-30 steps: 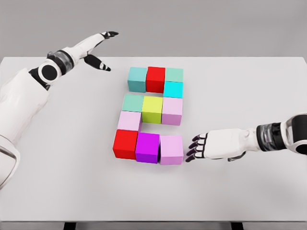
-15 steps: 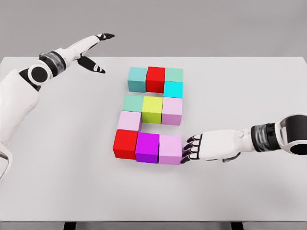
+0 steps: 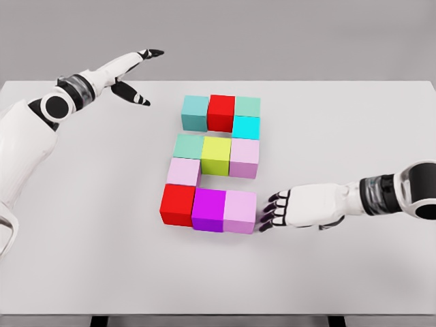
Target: Assemble the squares on the desktop into the number 2
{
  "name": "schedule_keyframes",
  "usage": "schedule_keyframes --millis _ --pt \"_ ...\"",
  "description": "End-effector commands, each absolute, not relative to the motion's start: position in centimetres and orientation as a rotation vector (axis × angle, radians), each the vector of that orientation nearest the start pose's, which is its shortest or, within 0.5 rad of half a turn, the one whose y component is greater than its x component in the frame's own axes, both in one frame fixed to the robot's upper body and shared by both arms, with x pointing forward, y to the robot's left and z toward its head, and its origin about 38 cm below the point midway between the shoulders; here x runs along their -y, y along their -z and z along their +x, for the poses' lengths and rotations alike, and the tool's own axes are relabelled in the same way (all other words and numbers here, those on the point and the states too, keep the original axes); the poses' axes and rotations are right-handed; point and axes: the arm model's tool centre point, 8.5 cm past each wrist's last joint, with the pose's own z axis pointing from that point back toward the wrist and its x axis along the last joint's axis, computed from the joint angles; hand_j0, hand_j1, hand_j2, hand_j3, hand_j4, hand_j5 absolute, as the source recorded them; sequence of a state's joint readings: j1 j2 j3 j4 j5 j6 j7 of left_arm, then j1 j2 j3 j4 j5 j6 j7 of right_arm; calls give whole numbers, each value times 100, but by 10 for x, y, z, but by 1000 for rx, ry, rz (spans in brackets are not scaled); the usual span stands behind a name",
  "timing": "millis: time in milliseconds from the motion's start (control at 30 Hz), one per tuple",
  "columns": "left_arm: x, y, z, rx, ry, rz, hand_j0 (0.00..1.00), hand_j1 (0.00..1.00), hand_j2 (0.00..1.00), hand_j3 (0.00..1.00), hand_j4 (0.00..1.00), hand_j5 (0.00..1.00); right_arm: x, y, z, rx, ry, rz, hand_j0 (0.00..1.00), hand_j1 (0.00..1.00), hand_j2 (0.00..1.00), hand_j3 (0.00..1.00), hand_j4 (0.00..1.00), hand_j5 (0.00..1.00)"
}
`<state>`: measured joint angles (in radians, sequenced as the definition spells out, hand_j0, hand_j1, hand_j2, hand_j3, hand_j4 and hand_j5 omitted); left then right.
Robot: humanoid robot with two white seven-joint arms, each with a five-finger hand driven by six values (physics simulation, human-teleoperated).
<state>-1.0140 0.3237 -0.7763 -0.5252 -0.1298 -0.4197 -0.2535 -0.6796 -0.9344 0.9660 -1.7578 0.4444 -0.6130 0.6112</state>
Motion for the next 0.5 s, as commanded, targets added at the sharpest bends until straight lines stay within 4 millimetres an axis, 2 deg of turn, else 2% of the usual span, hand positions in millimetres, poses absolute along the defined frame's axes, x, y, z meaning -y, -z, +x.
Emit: schedule_keyframes --millis 0,33,67,100,133,167,200,233,267,333,467 --pt "-264 -179 580 1474 1252 339 100 100 100 100 100 100 246 -171 349 -1424 3130 123 100 100 100 100 100 100" --pt "-264 -179 580 1473 1253 340 100 100 100 100 100 100 254 -174 350 -1414 3145 148 100 100 100 100 100 100" --pt "-264 -179 580 1473 1253 340 100 100 100 100 100 100 261 -184 356 -1430 3147 210 100 100 100 100 100 100" --pt "-264 -179 580 1473 1253 340 100 100 100 100 100 100 275 -201 371 -1481 3150 323 100 100 100 100 100 100" --pt "-264 -179 580 1473 1253 340 100 100 100 100 100 100 304 -229 396 -1692 3158 448 100 100 100 100 100 100" --pt "-265 -177 580 1469 1251 339 100 100 100 100 100 100 335 -244 413 -1994 3155 445 100 100 100 100 100 100" --pt "-265 -174 578 1461 1251 337 100 100 100 100 100 100 346 -242 417 -2104 3160 412 100 100 100 100 100 100" --pt "-270 -157 572 1433 1247 324 100 100 100 100 100 100 348 -241 419 -2119 3160 411 100 100 100 100 100 100" --pt "-284 -150 568 1407 1240 338 100 100 100 100 100 100 347 -241 419 -2121 3159 409 100 100 100 100 100 100" --pt "-301 -147 559 1429 1266 334 100 100 100 100 100 100 347 -241 419 -2121 3159 409 100 100 100 100 100 100" --pt "-303 -141 552 1459 1291 310 100 100 100 100 100 100 347 -241 419 -2129 3155 407 100 100 100 100 100 100"
